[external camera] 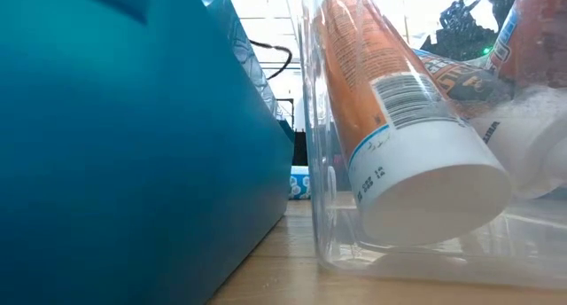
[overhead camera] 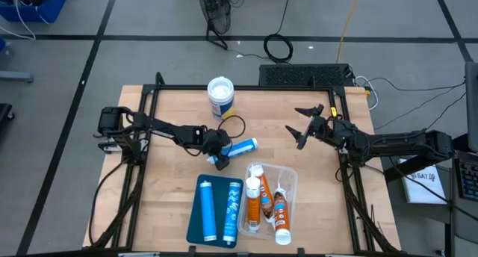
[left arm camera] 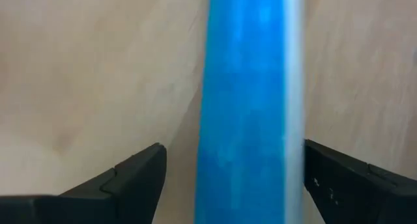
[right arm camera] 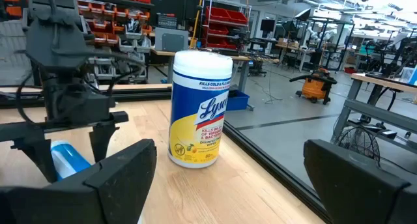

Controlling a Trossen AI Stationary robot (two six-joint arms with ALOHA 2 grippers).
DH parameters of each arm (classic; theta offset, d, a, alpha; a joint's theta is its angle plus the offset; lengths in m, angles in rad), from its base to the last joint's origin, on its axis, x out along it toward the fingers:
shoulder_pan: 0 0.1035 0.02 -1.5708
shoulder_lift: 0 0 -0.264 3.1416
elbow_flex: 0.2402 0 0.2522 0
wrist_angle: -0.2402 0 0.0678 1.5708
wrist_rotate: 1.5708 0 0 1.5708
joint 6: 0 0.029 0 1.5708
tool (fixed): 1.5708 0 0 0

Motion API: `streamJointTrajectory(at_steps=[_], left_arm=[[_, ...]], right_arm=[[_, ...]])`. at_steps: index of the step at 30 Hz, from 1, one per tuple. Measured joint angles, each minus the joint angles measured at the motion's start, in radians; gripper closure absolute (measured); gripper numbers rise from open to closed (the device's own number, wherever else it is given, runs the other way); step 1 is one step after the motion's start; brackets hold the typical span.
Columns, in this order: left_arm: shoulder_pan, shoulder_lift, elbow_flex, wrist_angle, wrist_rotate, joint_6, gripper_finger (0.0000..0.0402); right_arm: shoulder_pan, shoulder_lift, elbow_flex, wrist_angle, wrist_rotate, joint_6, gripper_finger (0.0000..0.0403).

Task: Pick & place silicon tubes, Sealant and Lysol wipes
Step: Put the blue sealant into the blue bin

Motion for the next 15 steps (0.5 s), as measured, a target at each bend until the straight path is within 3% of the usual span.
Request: streamJointTrajectory(at_steps=[7,15], left_arm=[[-0.022,0.0,0.0,0.164,-0.031,0.231,0.0064],[-0.026,0.0,0.0,0.211,-0.059,0.289,0.0064]], right_arm=[[0.0,0.0,0.0,0.0,0.0,0.0,0.0039],[0.0,0.0,0.0,0.0,0.0,0.0,0.0039]])
